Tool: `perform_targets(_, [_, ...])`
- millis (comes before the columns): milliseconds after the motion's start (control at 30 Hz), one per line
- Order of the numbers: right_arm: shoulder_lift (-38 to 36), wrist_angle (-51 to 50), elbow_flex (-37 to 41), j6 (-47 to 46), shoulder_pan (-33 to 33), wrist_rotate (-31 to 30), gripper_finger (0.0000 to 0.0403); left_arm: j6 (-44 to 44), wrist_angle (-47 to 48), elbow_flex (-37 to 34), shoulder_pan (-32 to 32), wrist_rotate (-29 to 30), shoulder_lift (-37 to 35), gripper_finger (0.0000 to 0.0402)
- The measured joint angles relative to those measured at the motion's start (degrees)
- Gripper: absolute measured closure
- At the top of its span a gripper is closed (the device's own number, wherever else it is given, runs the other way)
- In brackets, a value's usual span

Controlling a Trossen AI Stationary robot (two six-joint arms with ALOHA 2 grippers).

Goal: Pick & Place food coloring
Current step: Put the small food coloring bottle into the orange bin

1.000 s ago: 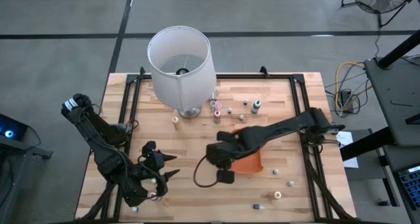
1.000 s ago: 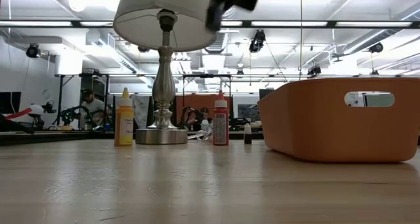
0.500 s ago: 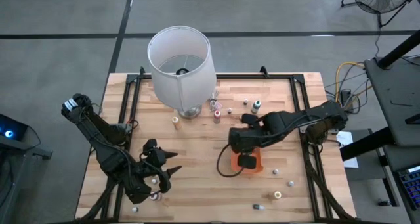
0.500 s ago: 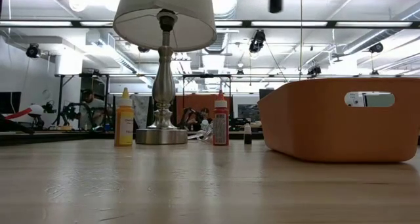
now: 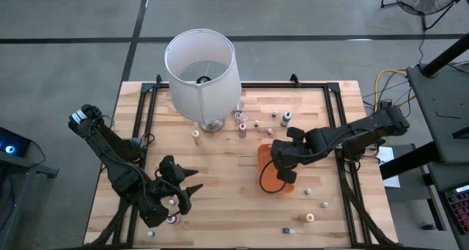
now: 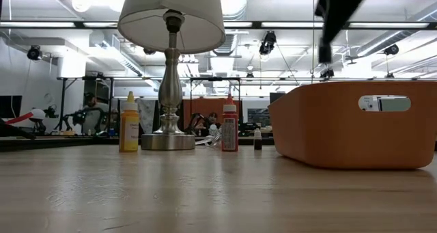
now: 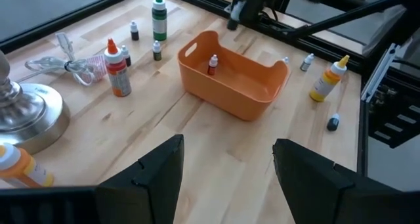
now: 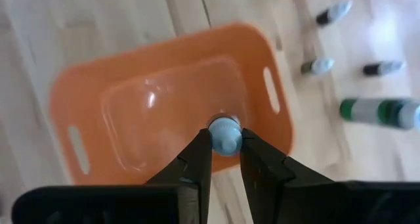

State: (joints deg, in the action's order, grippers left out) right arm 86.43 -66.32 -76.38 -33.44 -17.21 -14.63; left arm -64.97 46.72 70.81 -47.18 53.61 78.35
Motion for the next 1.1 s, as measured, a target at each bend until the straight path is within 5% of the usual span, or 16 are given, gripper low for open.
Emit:
perform_targets(367, [-0.58, 14.69, 15.46, -0.67, -0.02, 3.20, 0.0344, -0.84, 0.01, 0.00, 0.06, 0.11, 0.00, 0.0195])
perform_targets(1100, [1.79, 26.84, 24.18, -0.49, -0.02, 3.37, 0.0344, -0.78, 0.92, 0.00, 0.09, 0.40, 0.00, 0.0195])
